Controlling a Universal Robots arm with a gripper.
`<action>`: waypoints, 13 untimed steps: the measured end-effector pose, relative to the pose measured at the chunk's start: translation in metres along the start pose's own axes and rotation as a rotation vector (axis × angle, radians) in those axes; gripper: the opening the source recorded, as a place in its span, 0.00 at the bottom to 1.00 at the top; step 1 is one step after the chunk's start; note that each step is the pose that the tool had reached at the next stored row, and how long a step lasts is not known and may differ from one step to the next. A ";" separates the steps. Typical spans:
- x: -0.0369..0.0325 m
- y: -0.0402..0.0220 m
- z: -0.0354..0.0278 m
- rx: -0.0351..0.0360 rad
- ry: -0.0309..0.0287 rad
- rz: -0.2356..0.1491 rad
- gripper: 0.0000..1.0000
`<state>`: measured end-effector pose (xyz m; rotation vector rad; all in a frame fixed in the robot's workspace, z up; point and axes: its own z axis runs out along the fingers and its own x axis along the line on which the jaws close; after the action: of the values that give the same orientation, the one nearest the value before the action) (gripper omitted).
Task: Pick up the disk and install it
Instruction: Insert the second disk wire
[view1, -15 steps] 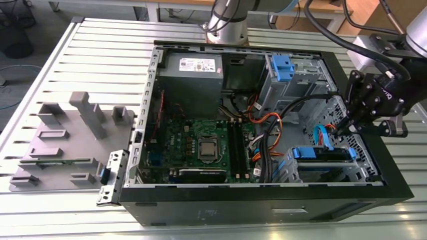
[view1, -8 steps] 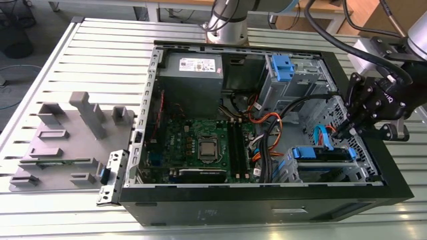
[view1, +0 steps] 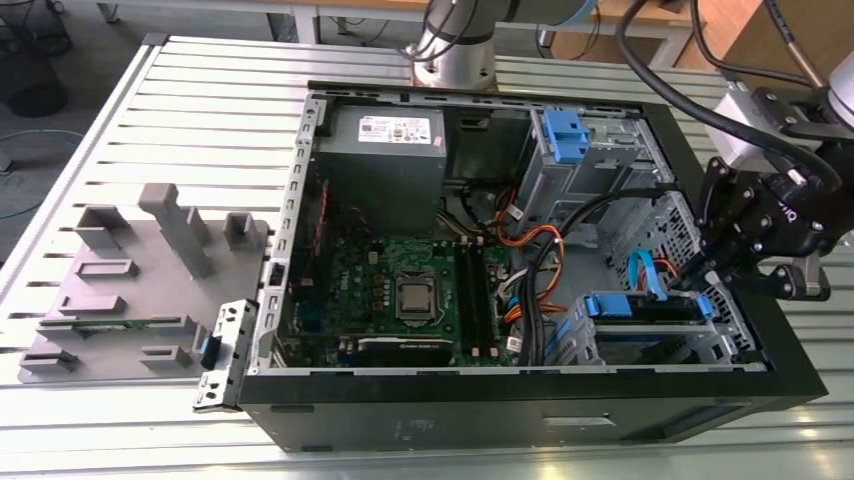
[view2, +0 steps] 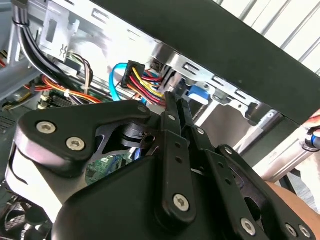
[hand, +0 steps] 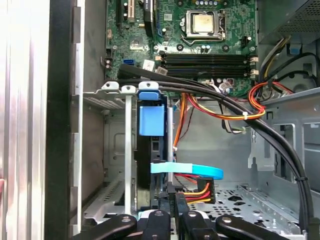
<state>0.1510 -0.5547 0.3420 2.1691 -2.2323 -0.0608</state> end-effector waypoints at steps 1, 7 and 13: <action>0.0016 0.0000 0.0000 0.0000 0.0000 0.000 0.16; 0.0094 -0.0001 0.0000 0.0000 -0.0005 0.000 0.16; 0.0139 -0.0001 0.0002 0.0000 -0.0004 0.000 0.16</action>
<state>0.1506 -0.5686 0.3417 2.1693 -2.2325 -0.0612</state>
